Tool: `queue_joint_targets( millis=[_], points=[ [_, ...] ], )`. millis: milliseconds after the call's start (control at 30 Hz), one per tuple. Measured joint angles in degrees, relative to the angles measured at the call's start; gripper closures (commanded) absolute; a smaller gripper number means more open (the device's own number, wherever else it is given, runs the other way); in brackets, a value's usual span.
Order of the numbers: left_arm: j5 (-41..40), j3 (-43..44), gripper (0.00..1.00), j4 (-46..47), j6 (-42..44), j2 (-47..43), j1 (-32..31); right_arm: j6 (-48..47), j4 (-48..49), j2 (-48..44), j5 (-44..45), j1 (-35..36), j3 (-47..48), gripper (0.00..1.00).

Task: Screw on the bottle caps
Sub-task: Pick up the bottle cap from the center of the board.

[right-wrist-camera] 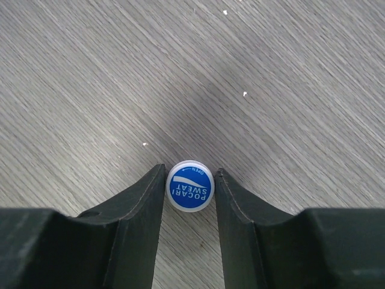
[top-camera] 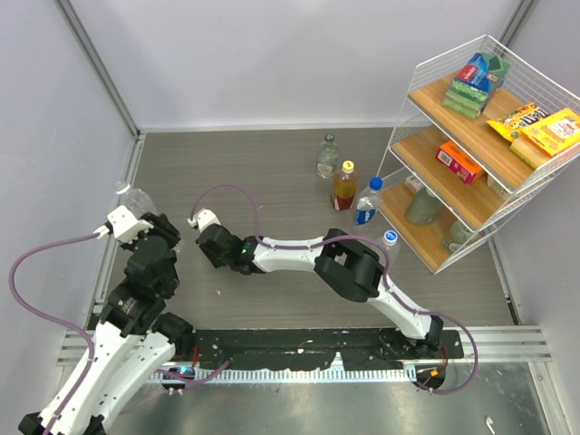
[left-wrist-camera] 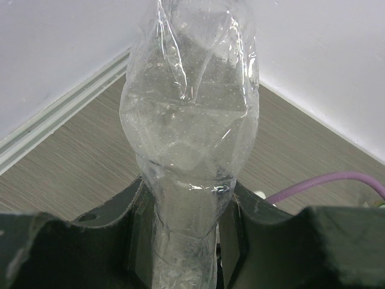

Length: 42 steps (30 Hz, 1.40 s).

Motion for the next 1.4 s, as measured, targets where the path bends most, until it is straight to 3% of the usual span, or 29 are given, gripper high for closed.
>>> queue_joint_targets(
  millis=[167, 267, 367, 467, 600, 667, 833, 900, 1167, 1400],
  points=[
    [1.97, -0.68, 0.89, 0.7, 0.76, -0.35, 0.0, 0.92, 0.09, -0.26, 1.84, 0.0, -0.44, 0.65],
    [7.28, -2.34, 0.9, 3.89, 3.32, -0.22, 0.0, 1.14, 0.0, -3.78, 3.39, 0.0, -5.53, 0.68],
    [16.96, -5.03, 1.0, 10.01, 8.04, 1.46, 0.0, 1.97, -1.09, -13.16, 4.5, -0.55, -16.57, 0.7],
    [25.55, -7.17, 1.0, 16.65, 13.27, 5.44, 0.0, 3.8, -3.65, -28.2, 5.79, -2.29, -29.03, 0.7],
    [41.53, -9.88, 1.0, 26.56, 20.2, 12.72, 0.13, 5.09, -7.39, -52.3, 6.12, -7.74, -38.21, 0.71],
    [54.45, -11.23, 1.0, 31.17, 23.82, 16.96, 0.35, 5.03, -7.72, -63.23, 5.44, -10.32, -39.65, 0.73],
    [81.85, -12.31, 1.0, 38.23, 31.15, 20.17, 0.33, 2.14, -8.44, -78.31, -1.64, -10.4, -39.56, 0.73],
    [88.46, -12.09, 1.0, 40.19, 32.39, 20.17, 0.31, 0.37, -9.88, -79.93, -5.46, -10.25, -38.45, 0.79],
    [103.34, -8.46, 1.0, 40.39, 35.12, 21.31, 0.33, -3.54, -15.69, -75.97, -14.73, -10.23, -35.45, 0.77],
    [107.58, -8.44, 1.0, 40.61, 34.86, 22.53, 0.66, -3.89, -18.21, -74.58, -17.31, -10.54, -33.75, 0.78]
  ],
)
